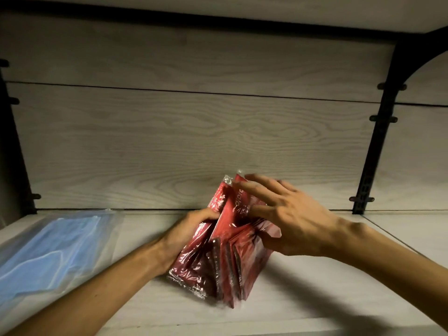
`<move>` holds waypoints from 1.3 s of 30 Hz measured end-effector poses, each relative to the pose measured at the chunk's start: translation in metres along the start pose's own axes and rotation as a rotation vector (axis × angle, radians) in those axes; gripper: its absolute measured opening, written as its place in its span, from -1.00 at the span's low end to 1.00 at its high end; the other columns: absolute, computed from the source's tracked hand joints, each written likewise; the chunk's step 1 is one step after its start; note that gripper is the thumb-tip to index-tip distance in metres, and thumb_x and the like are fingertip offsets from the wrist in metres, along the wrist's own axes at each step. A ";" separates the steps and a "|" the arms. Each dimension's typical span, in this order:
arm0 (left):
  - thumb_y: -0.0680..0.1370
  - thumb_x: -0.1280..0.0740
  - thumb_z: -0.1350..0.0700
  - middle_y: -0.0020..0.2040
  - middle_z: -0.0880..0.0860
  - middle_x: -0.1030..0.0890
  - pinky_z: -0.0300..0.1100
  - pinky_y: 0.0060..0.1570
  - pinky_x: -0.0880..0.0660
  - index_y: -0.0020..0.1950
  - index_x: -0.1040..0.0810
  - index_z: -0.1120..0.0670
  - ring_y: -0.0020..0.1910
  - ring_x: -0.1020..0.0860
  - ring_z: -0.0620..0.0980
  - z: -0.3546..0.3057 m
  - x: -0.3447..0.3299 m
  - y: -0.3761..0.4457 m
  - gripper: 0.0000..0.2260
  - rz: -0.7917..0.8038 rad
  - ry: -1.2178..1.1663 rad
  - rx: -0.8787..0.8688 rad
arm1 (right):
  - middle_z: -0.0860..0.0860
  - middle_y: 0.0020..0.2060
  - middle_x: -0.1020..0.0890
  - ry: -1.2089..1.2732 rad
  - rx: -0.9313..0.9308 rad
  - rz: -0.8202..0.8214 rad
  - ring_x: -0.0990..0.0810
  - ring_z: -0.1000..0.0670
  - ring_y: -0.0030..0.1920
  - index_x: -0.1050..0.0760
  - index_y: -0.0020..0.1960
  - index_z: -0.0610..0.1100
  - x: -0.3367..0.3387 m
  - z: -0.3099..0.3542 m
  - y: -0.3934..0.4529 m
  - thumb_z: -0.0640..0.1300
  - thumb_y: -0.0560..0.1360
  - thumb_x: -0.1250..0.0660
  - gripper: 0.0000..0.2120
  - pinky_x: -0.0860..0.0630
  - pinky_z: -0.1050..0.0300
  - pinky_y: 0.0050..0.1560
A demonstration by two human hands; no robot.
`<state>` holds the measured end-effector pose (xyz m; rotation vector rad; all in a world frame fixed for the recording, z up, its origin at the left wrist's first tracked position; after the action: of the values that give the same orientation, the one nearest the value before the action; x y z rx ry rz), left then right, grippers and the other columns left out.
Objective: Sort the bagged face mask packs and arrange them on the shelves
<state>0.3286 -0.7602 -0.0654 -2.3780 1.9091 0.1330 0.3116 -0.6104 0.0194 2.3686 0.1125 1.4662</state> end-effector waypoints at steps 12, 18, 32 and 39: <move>0.50 -0.45 0.24 -0.05 0.19 -0.74 -0.16 -0.16 -0.62 -0.01 -0.72 0.16 -0.16 -0.69 0.05 -0.014 0.016 -0.014 -0.90 -0.150 0.125 -0.185 | 0.01 0.10 -0.63 -0.076 0.052 -0.244 -0.59 -0.09 0.18 -0.58 0.14 -0.10 0.011 0.000 -0.025 0.05 0.58 -0.29 -0.74 -0.49 -0.01 0.22; 0.51 -0.43 0.26 -0.14 0.14 -0.74 -0.25 -0.39 -0.57 -0.06 -0.72 0.14 -0.28 -0.70 -0.02 -0.015 0.023 -0.014 -0.91 -0.207 0.014 -0.187 | 0.03 -0.13 -0.57 0.012 0.067 -0.233 -0.60 -0.07 -0.09 -0.55 0.09 -0.16 0.009 -0.004 -0.037 -0.02 0.54 -0.29 -0.76 -0.50 -0.03 0.16; 0.52 -0.45 0.22 -0.12 0.16 -0.74 -0.16 -0.32 -0.60 -0.01 -0.69 0.10 -0.22 -0.71 0.05 -0.021 0.046 -0.017 -0.92 -0.373 -0.090 -0.251 | 0.10 -0.25 -0.64 0.528 -0.398 -0.263 -0.62 -0.02 -0.23 -0.56 -0.08 0.00 0.001 -0.075 -0.047 0.01 0.46 -0.33 -0.89 -0.57 -0.04 -0.19; 0.52 -0.47 0.24 -0.04 0.07 -0.75 -0.09 -0.11 -0.64 0.04 -0.67 0.05 -0.06 -0.73 0.07 -0.022 0.048 -0.012 -0.86 -0.382 0.004 -0.331 | -0.16 0.01 -0.72 1.594 -0.796 -0.371 -0.70 -0.17 0.01 -0.60 0.19 -0.20 -0.058 -0.109 -0.060 -0.13 0.58 -0.33 -0.77 -0.64 -0.06 0.06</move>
<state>0.3514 -0.8072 -0.0496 -2.9067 1.4903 0.4444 0.1960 -0.5415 -0.0062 0.2182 0.2510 2.1766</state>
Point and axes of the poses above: each hand's wrist, its own y-axis towards the middle knuckle, its own x-axis out of the back of the hand, z = x × y, the point moved 9 cm from there along y, towards the middle knuckle
